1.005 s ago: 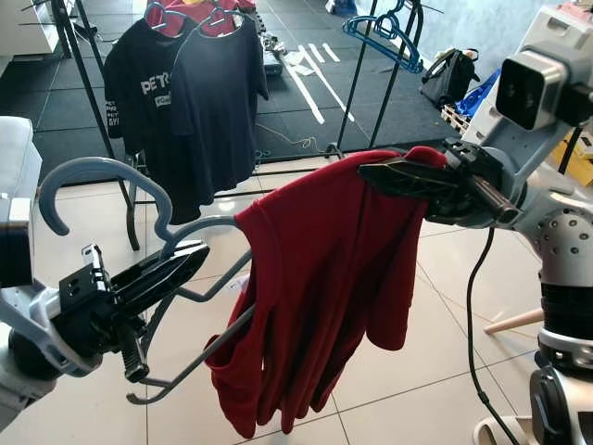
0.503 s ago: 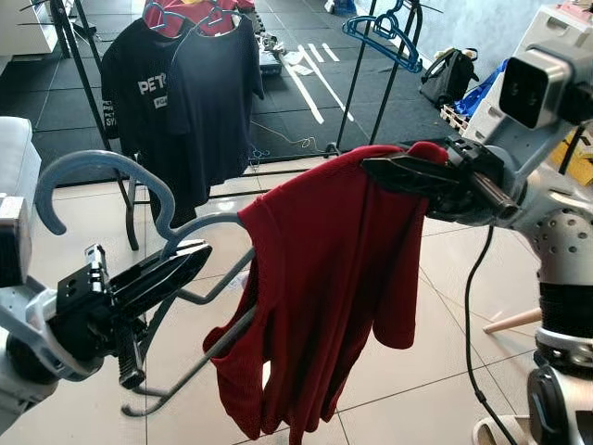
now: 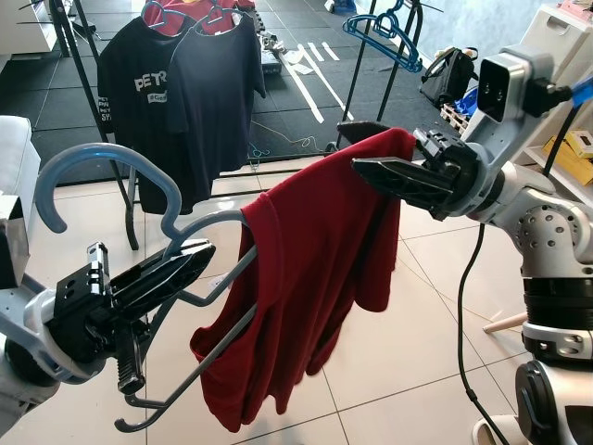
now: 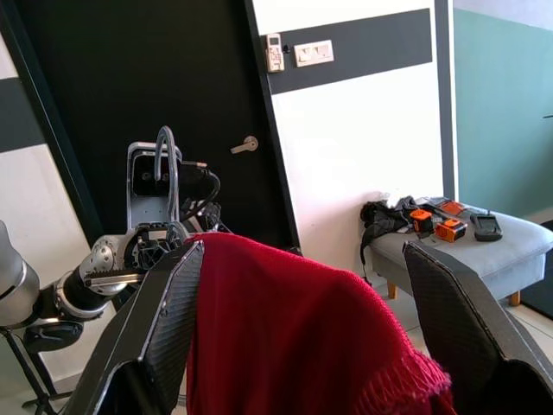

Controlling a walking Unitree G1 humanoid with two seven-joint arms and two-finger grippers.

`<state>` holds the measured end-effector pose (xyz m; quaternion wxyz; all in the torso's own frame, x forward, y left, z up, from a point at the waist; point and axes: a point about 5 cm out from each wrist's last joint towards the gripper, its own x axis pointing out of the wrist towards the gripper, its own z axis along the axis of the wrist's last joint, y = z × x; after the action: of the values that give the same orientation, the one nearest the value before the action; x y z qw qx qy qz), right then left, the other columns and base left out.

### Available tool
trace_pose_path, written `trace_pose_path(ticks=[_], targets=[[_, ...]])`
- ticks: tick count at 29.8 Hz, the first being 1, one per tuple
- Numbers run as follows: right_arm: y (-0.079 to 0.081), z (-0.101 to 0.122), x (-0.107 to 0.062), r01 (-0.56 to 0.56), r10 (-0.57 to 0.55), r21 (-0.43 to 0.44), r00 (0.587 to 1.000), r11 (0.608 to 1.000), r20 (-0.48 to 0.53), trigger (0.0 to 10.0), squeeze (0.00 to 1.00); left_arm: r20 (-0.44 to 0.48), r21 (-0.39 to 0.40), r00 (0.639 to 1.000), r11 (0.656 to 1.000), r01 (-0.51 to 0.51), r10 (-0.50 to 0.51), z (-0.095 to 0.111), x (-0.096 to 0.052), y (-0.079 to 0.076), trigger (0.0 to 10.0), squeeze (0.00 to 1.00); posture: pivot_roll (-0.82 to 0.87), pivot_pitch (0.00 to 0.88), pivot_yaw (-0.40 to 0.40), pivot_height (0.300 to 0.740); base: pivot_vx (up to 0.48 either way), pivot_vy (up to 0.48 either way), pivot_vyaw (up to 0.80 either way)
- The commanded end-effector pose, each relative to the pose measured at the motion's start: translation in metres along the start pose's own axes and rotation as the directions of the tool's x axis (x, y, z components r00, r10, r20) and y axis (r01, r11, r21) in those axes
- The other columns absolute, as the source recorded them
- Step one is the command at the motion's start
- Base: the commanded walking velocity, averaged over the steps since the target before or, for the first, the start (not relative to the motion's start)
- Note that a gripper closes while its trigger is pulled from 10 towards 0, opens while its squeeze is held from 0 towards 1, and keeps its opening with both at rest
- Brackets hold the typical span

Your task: Hang hanger

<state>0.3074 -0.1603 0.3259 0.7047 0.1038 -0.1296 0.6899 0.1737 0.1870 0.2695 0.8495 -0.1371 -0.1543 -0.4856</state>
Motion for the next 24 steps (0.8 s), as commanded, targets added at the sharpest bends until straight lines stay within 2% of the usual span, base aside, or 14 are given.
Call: trace_pose_path(ticks=[1, 2, 4, 9, 10, 11, 12, 14, 15, 19, 24], targets=[[0.001, 0.008, -0.006, 0.018, -0.018, -0.035, 1.000, 0.999, 0.007, 10.0, 1.00, 0.042, 0.009, 0.998, 0.999, 0.038, -0.038, 0.005, 0.001, -0.007, 0.0, 0.00, -0.02, 0.170, -0.083, 0.740, 0.000, 0.000, 0.00], [0.001, 0.008, -0.006, 0.018, -0.018, -0.035, 1.000, 0.999, 0.007, 10.0, 1.00, 0.042, 0.009, 0.998, 0.999, 0.038, -0.038, 0.005, 0.001, -0.007, 0.0, 0.00, -0.02, 0.170, -0.083, 0.740, 0.000, 0.000, 0.00], [0.001, 0.010, -0.021, 0.073, -0.074, -0.049, 0.997, 0.996, -0.024, 10.0, 1.00, 0.047, 0.009, 0.998, 0.999, 0.045, -0.046, 0.007, 0.001, -0.007, 0.0, 0.00, -0.03, 0.170, -0.082, 0.740, 0.000, 0.000, 0.00], [0.001, 0.010, -0.031, 0.104, -0.107, -0.052, 0.993, 0.993, -0.052, 10.0, 1.00, 0.053, 0.010, 0.997, 0.999, 0.053, -0.053, 0.008, 0.002, -0.008, 0.0, 0.00, -0.03, 0.167, -0.083, 0.740, 0.000, 0.000, 0.00], [0.002, 0.008, -0.035, 0.118, -0.122, -0.054, 0.990, 0.992, -0.071, 10.0, 0.89, 0.057, 0.016, 0.997, 0.998, 0.060, -0.061, 0.009, 0.002, -0.008, 0.0, 0.00, -0.03, 0.162, -0.084, 0.740, 0.000, 0.000, 0.00], [0.002, 0.008, -0.035, 0.118, -0.122, -0.054, 0.990, 0.992, -0.071, 10.0, 0.89, 0.057, 0.016, 0.997, 0.998, 0.060, -0.061, 0.009, 0.002, -0.008, 0.0, 0.00, -0.03, 0.162, -0.084, 0.740, 0.000, 0.000, 0.00], [0.001, 0.005, -0.039, 0.135, -0.139, -0.055, 0.987, 0.989, -0.084, 10.0, 0.53, 0.061, 0.022, 0.996, 0.997, 0.070, -0.071, 0.011, 0.004, -0.009, 0.0, 0.00, -0.03, 0.155, -0.082, 0.740, 0.000, 0.000, 0.00], [0.001, 0.005, -0.039, 0.135, -0.139, -0.055, 0.987, 0.989, -0.084, 10.0, 0.53, 0.061, 0.022, 0.996, 0.997, 0.070, -0.071, 0.011, 0.004, -0.009, 0.0, 0.00, -0.03, 0.155, -0.082, 0.740, 0.000, 0.000, 0.00], [0.000, 0.002, -0.043, 0.148, -0.152, -0.051, 0.983, 0.988, -0.098, 10.0, 0.00, 0.065, 0.029, 0.994, 0.996, 0.082, -0.083, 0.013, 0.006, -0.010, 0.0, 0.00, -0.03, 0.154, -0.082, 0.740, 0.000, 0.000, 0.00], [0.001, -0.003, -0.045, 0.150, -0.154, -0.039, 0.981, 0.988, -0.115, 10.0, 0.00, 0.068, 0.036, 0.993, 0.995, 0.091, -0.093, 0.014, 0.007, -0.011, 0.0, 0.00, -0.02, 0.153, -0.082, 0.740, 0.000, 0.000, 0.00], [0.003, -0.026, -0.043, 0.129, -0.126, 0.004, 0.976, 0.992, -0.178, 10.0, 0.00, 0.087, 0.070, 0.990, 0.992, 0.108, -0.114, 0.024, 0.011, -0.015, 0.0, 0.00, -0.01, 0.151, -0.081, 0.740, 0.000, 0.000, 0.00]])
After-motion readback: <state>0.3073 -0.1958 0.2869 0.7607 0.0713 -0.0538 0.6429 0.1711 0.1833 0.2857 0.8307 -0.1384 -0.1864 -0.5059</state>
